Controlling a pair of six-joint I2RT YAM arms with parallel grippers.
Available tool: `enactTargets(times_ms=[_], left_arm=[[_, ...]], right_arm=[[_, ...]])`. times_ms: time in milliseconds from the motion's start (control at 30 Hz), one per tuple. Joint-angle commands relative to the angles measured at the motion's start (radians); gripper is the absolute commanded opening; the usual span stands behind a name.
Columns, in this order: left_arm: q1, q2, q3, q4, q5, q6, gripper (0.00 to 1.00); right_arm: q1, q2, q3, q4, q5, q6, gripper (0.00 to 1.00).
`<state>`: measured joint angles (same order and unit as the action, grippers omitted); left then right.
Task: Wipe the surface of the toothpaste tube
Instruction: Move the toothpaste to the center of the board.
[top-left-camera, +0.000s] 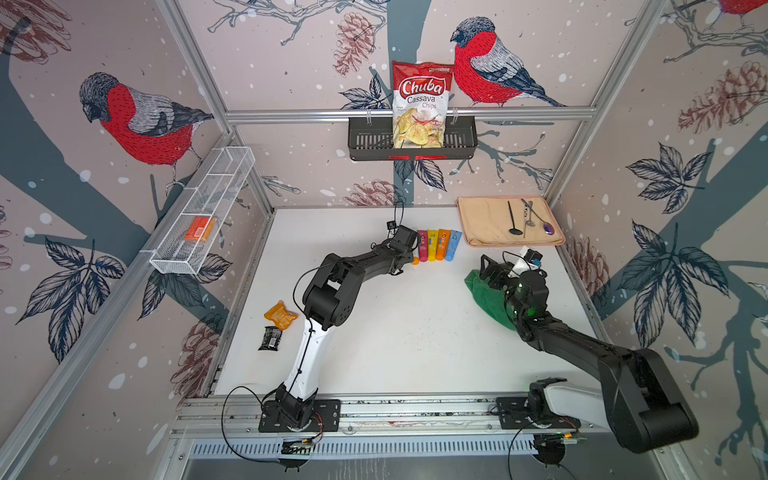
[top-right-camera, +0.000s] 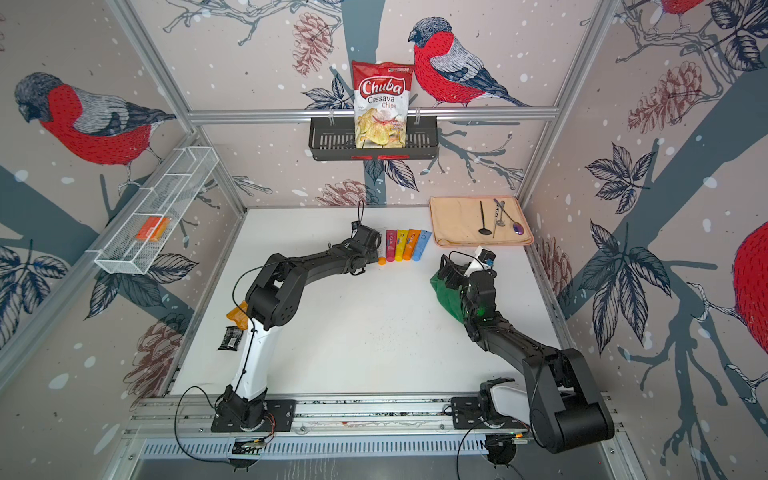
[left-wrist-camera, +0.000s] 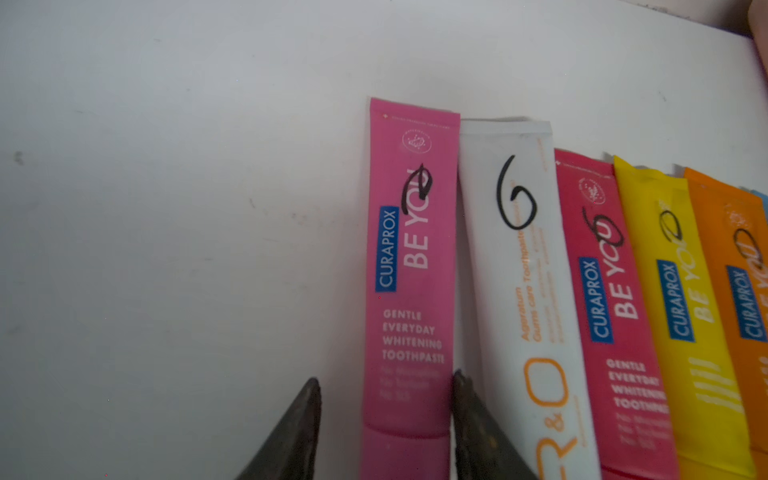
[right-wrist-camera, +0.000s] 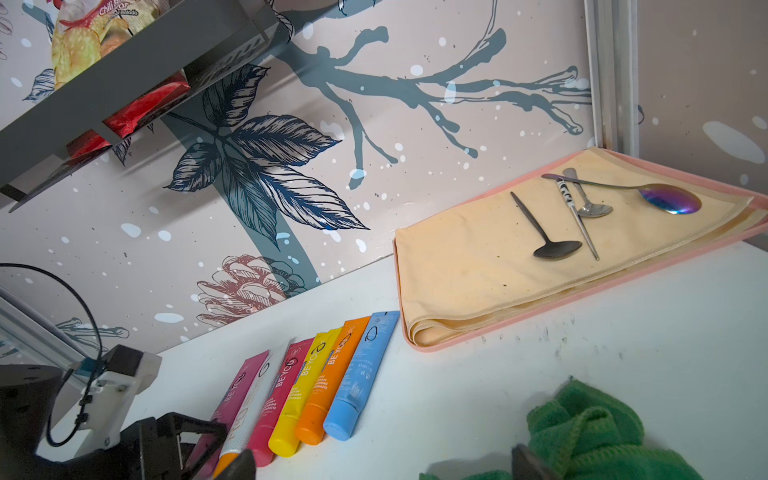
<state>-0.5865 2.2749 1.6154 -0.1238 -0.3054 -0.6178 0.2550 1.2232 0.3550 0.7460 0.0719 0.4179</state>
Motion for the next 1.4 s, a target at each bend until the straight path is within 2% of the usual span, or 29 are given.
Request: enactTargets(times_ms=[0, 133, 300, 433, 700, 800, 1000, 1167, 1367], left_arm=[[-0.001, 0.018, 0.029, -0.028, 0.013, 0.034, 0.49], [0.005, 0.040, 0.061, -0.054, 0.014, 0.049, 0.48], [0.014, 0.027, 0.040, -0.062, 0.023, 0.054, 0.28], [0.012, -0.019, -0.025, -0.061, 0.026, 0.072, 0.23], [-0.021, -0.310, -0.401, 0.004, 0.020, 0.110, 0.21], [-0.054, -0.434, -0.543, 0.033, 0.071, 0.112, 0.21], [-0.157, -0.551, -0.678, 0.028, 0.143, 0.117, 0.21], [-0.176, -0.616, -0.752, 0.062, 0.135, 0.114, 0.21], [-0.172, -0.644, -0.790, 0.089, 0.130, 0.125, 0.25]], right_arm=[[-0.001, -0.012, 0.007, -0.011, 0.017, -0.007, 0.97], [-0.003, -0.024, 0.012, -0.028, 0.021, -0.008, 0.97], [-0.012, -0.042, 0.054, -0.127, 0.028, -0.007, 0.97], [-0.046, -0.045, 0.111, -0.258, 0.024, 0.002, 0.97], [-0.196, -0.065, 0.215, -0.545, -0.048, 0.010, 1.00], [-0.262, -0.023, 0.246, -0.621, -0.060, 0.001, 1.00], [-0.429, 0.130, 0.269, -0.693, -0.277, 0.011, 0.99], [-0.397, 0.173, 0.226, -0.700, -0.345, 0.032, 0.82], [-0.290, 0.122, 0.196, -0.768, -0.222, 0.023, 0.84]])
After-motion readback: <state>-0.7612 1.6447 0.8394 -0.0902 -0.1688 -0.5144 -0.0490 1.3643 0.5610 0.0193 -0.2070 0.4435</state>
